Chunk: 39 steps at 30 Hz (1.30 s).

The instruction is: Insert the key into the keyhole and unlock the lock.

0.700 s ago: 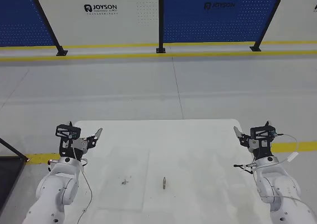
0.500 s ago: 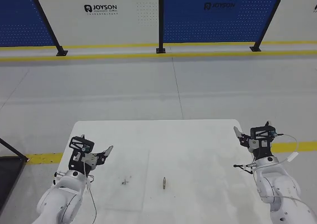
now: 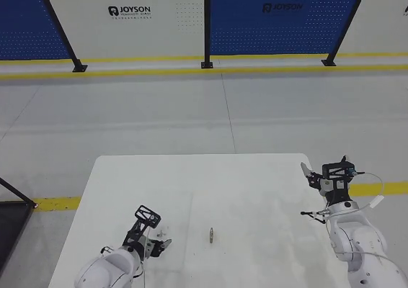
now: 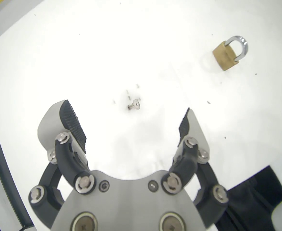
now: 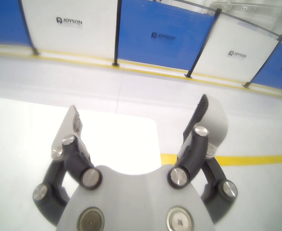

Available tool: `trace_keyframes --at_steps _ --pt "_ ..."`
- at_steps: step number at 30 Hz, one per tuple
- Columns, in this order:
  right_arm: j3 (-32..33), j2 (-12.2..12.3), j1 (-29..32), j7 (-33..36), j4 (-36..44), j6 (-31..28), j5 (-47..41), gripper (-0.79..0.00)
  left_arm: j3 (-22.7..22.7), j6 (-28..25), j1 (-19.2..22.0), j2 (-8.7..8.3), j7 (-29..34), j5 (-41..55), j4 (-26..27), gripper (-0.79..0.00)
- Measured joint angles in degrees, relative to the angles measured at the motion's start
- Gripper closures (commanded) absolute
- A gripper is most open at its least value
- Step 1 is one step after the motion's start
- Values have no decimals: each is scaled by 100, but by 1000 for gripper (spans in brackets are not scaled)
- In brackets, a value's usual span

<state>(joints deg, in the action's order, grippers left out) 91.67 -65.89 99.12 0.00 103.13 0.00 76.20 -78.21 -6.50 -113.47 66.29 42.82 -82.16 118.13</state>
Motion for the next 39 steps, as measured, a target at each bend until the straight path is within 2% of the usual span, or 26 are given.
trace_keyframes --at_steps 1,3,4,5,10,12,15,17,26,39 --pt "0 0 0 0 0 0 0 -785 94 60 72 11 80 -85 -56 -730" --pt "0 0 0 0 0 0 0 -785 297 207 211 34 196 -276 -169 -677" --pt "0 0 0 0 0 0 0 -785 374 262 257 42 246 -333 -212 -616" --pt "0 0 0 0 0 0 0 -785 444 315 297 51 292 -394 -248 -520" --pt "0 0 0 0 0 0 0 -785 684 561 419 83 411 -648 -419 -505" --pt "0 0 0 0 0 0 0 -785 720 616 447 90 404 -699 -477 -526" --pt "0 0 0 0 0 0 0 -785 759 678 483 99 365 -750 -562 -468" --pt "0 0 0 0 0 0 0 -785 780 703 513 104 347 -785 -620 -394" --pt "0 0 0 0 0 0 0 -785 888 807 665 135 310 -894 -857 -351" --pt "0 0 0 0 0 0 0 -785 981 826 855 173 282 -906 -1147 -237"
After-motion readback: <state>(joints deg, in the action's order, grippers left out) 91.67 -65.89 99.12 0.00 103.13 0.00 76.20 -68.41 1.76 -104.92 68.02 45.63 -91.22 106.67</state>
